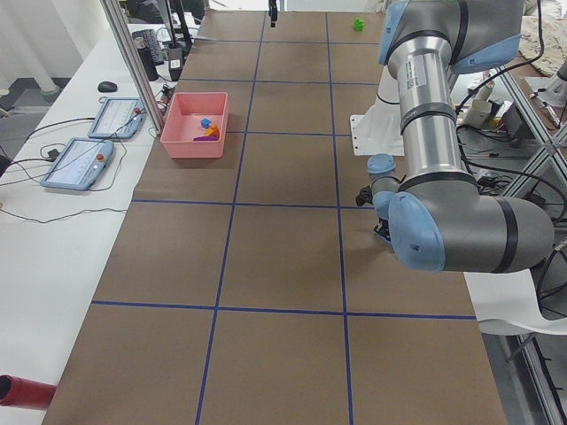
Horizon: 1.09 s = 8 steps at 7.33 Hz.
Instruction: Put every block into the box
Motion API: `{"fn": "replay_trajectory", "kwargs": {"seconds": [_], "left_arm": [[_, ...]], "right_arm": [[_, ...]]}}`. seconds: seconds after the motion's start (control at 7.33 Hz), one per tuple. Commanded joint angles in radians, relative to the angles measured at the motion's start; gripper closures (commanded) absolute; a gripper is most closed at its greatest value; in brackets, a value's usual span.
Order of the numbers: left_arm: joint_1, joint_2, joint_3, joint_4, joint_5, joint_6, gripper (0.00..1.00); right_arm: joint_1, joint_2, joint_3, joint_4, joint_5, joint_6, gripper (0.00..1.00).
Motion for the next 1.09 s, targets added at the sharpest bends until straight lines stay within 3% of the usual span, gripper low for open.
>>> {"fn": "replay_trajectory", "kwargs": {"seconds": [0.0, 0.14, 0.68, 0.95], "left_arm": [[-0.111, 0.006, -0.100, 0.000, -0.011, -0.060, 1.00], [-0.182, -0.011, -0.136, 0.000, -0.034, -0.127, 1.00], [-0.643, -0.274, -0.146, 0.059, -0.336, -0.214, 1.00], [-0.775, -0.506, -0.119, 0.212, -0.349, -0.301, 1.00]], "right_arm": [[0.000, 0.000, 0.000, 0.004, 0.000, 0.000, 0.00], [0.001, 0.000, 0.000, 0.004, 0.000, -0.002, 0.00], [0.040, -0.040, 0.015, 0.006, 0.054, -0.078, 0.00], [0.070, -0.092, 0.034, 0.006, 0.060, -0.136, 0.00]]}}
